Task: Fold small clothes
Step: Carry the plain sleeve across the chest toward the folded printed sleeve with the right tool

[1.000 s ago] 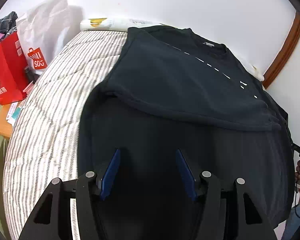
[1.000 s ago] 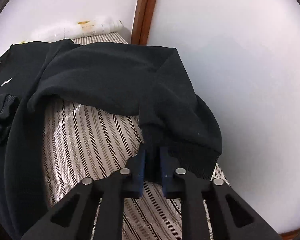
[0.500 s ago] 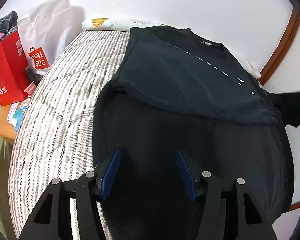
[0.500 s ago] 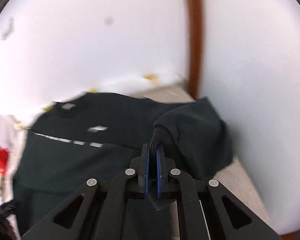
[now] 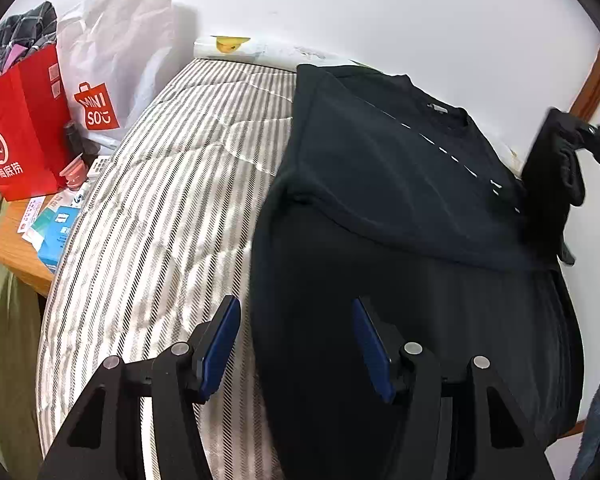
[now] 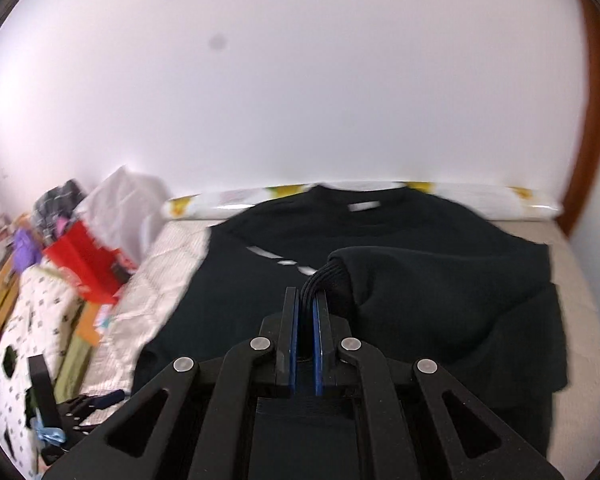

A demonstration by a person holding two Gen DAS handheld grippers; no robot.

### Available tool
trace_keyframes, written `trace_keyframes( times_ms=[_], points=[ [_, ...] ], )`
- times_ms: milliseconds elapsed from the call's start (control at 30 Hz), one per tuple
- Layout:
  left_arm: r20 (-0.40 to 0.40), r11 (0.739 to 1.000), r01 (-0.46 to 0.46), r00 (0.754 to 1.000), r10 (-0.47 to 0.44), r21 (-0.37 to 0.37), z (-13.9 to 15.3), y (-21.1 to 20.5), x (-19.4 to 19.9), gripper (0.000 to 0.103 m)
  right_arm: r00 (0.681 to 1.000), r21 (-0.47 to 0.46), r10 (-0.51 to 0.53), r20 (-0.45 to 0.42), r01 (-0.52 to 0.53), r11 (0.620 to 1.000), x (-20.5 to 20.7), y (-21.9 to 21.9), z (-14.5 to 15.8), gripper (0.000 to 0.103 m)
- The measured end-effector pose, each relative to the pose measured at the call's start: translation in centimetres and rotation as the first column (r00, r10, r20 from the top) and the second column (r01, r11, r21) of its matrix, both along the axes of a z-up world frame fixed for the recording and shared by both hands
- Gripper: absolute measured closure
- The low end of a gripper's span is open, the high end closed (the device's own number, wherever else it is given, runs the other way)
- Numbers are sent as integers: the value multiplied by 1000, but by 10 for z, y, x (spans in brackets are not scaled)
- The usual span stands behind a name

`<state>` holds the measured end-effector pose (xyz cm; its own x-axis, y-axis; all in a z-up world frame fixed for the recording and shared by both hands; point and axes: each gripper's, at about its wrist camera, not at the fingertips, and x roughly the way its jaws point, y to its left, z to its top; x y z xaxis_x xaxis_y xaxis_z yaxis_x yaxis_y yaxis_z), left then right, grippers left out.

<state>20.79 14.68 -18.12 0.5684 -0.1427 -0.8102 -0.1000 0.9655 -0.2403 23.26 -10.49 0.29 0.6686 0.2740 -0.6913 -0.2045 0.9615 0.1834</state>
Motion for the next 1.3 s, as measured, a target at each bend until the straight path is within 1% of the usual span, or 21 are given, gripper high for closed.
trace_keyframes(
  times_ms=[100,200,233,267,300,367,400,433,500,633,700,800,900,967,1033,1100,1167,1200,1233,1267,1300],
  points=[
    [-2,1000,-8,1000,8,-7,-1,4,5,48,998,0,62,-4,-62,998,8,28,-8,97],
    [0,1000,-8,1000,8,-17,-1,4,8,47,995,-8,96,-19,-97,995,18,48,-22,97],
    [3,1000,-5,1000,5,-19,0,4,8,46,994,-11,108,-29,-108,994,20,52,-26,92],
    [7,1000,2,1000,-2,-18,1,2,9,46,991,-15,124,-41,-125,992,21,56,-32,90],
    [11,1000,8,1000,-8,-15,2,0,11,46,990,-19,132,-40,-133,991,20,57,-35,89],
    [17,1000,20,1000,-20,-6,4,-6,15,45,989,-44,146,-19,-147,988,12,51,-40,82],
    [16,1000,27,999,-27,-4,5,-9,18,45,990,-62,144,-10,-144,988,8,45,-42,74],
    [15,999,35,999,-35,-3,6,-12,21,45,990,-77,138,0,-138,987,3,38,-42,65],
    [17,998,61,998,-61,-3,9,-21,30,45,994,-107,110,20,-107,988,-7,16,-44,63],
    [42,994,109,993,-108,-18,18,-40,50,45,1000,-187,-19,12,21,982,-22,-54,-56,63],
    [55,991,128,990,-126,-29,20,-50,63,45,993,-221,-118,-12,112,969,-27,-96,-68,63],
    [67,987,156,986,-153,-29,18,-66,82,47,976,-231,-206,-73,185,955,-31,-147,-88,64],
    [54,987,159,986,-158,-7,8,-80,97,47,959,-235,-258,-114,227,945,-35,-179,-109,68],
    [35,986,166,986,-165,-28,-2,-84,104,51,952,-234,-276,-131,241,942,-35,-190,-122,69],
    [35,988,155,987,-155,-15,-5,-90,108,51,946,-224,-288,-150,252,941,-33,-198,-135,70],
    [38,988,155,987,-156,15,-4,-95,110,55,944,-204,-291,-157,257,945,-30,-204,-147,70],
    [26,992,125,992,-125,19,-3,-98,115,68,946,-180,-294,-134,269,946,-29,-206,-148,70],
    [22,994,111,993,-112,20,-2,-99,116,73,945,-169,-301,-125,279,945,-26,-208,-149,70],
    [22,994,100,995,-100,34,-1,-99,118,88,943,-166,-312,-117,291,942,-26,-209,-150,74],
    [24,996,83,996,-84,46,2,-97,120,92,936,-175,-334,-109,313,934,-25,-210,-149,77],
    [27,997,81,996,-81,13,5,-95,122,93,926,-193,-364,-100,341,920,-22,-211,-150,86]
  ],
)
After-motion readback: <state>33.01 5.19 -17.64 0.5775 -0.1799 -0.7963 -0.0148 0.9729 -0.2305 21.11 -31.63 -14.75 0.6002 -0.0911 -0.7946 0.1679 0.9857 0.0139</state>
